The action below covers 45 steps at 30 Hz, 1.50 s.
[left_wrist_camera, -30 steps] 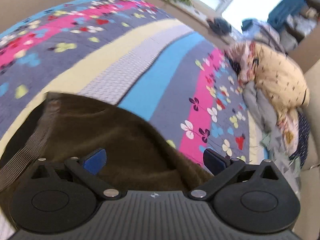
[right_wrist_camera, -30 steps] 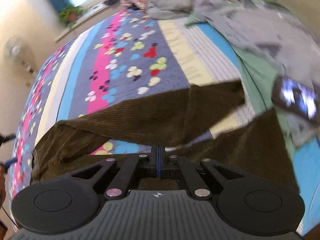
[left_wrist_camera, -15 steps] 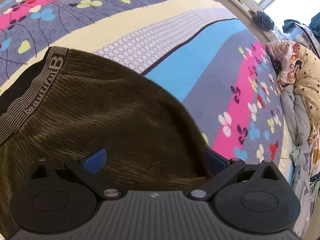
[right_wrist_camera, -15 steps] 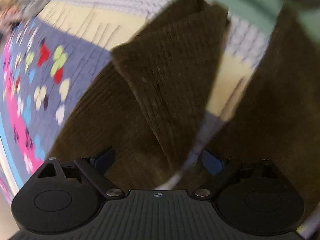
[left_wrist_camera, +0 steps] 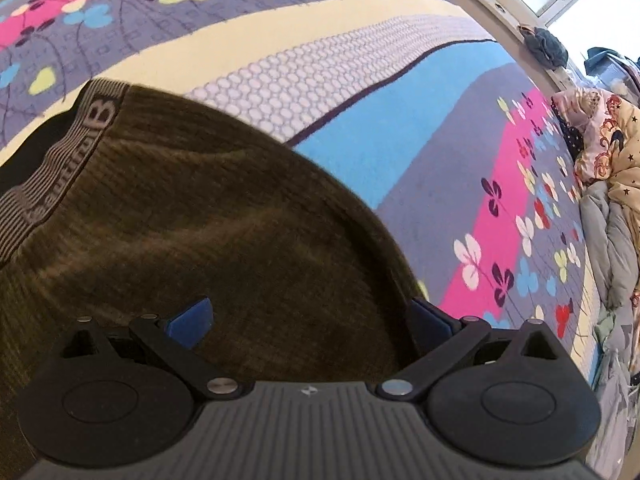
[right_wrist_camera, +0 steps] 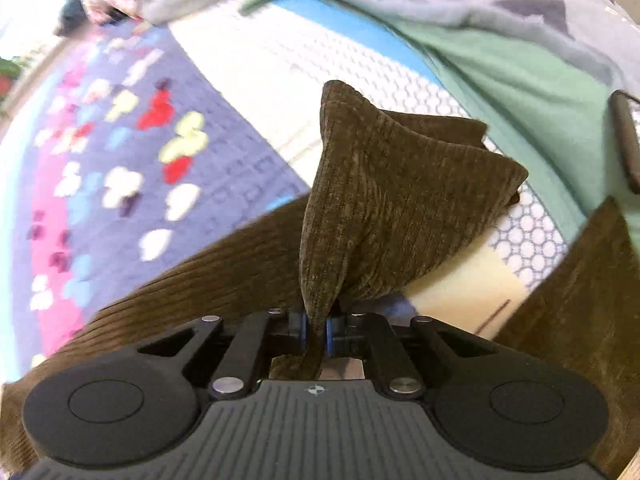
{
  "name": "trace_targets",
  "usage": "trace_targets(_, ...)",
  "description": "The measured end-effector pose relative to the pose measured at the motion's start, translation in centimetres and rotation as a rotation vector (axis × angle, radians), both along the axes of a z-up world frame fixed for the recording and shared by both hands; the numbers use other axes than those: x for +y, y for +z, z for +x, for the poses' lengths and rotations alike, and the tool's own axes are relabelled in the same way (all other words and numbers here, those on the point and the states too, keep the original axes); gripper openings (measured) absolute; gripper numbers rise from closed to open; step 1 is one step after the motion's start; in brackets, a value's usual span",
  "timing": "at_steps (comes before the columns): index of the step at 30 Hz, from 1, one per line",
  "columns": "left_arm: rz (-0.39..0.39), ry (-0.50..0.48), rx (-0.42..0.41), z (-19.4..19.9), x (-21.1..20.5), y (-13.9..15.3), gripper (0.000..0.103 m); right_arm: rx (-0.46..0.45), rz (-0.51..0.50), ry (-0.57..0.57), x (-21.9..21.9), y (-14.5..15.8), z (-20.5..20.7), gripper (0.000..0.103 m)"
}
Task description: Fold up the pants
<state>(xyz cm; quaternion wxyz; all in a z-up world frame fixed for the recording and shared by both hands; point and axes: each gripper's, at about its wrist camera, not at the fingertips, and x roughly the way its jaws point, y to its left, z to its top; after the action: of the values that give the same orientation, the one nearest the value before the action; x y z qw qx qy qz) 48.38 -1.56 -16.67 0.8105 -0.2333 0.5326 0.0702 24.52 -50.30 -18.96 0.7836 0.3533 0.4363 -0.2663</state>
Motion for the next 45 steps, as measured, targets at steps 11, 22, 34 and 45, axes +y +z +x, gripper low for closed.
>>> trace_targets(11, 0.047, -0.05, 0.115, 7.6, -4.2, -2.2, 0.103, -0.136, -0.023, 0.116, -0.8, 8.4, -5.3, 0.008)
trace_targets(22, 0.167, -0.129, 0.19, 6.0, -0.9, -1.0, 0.008, -0.155, -0.188, 0.263, 0.7, 9.5, -3.7, 0.008)
trace_targets(34, 0.307, -0.2, 0.013, -15.7, 2.1, 9.5, 0.008, -0.206, -0.261, 0.28, 1.3, 12.9, -8.7, 0.008)
trace_targets(45, 0.35, -0.369, 0.083, -24.6, 1.8, -2.4, 0.032, 0.126, -0.2, 0.179, 3.2, -6.2, -20.8, 0.009)
